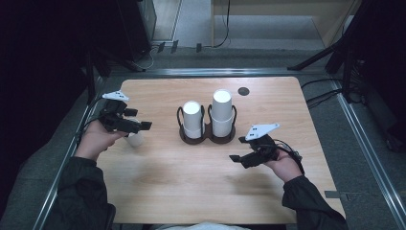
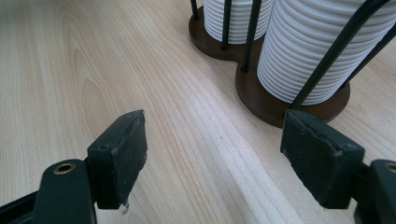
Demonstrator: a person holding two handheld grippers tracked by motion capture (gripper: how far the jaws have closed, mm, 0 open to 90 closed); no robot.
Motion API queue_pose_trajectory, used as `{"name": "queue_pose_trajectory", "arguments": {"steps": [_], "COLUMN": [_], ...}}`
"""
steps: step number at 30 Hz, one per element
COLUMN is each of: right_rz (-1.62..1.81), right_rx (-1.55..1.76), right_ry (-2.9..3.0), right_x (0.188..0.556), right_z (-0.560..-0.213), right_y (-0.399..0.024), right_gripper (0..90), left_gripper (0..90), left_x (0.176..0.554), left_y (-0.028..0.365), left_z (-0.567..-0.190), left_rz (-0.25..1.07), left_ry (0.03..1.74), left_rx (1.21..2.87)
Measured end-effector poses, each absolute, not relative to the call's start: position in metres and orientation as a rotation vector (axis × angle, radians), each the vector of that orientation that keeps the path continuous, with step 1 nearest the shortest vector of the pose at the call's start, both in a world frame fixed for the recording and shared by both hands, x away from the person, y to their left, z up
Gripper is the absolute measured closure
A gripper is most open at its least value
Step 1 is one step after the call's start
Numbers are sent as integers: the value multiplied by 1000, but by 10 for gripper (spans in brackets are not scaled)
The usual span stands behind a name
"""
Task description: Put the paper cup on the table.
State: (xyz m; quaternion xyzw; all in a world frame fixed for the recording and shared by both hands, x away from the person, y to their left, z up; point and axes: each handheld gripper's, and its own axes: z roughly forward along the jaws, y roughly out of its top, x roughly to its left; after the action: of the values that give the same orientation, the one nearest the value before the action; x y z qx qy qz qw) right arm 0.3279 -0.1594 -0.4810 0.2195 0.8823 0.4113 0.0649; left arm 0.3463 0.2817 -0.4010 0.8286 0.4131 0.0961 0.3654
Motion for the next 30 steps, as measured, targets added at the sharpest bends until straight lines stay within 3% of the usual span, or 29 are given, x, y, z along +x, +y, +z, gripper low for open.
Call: {"name": "queue_pose_trajectory", "arguments": {"steps": [30], "right_rz": [1242], "right_rx": [651], "right_ry": [2665], "right_x": [327], "right_z": [-480], "right_y": [-160], "right_gripper": [229], "left_gripper": [137], "left_x": [323], "left_y": [189], "left_z": [-437], "left_rz": [156], "left_ry": [814], "left_rx": [2208]}}
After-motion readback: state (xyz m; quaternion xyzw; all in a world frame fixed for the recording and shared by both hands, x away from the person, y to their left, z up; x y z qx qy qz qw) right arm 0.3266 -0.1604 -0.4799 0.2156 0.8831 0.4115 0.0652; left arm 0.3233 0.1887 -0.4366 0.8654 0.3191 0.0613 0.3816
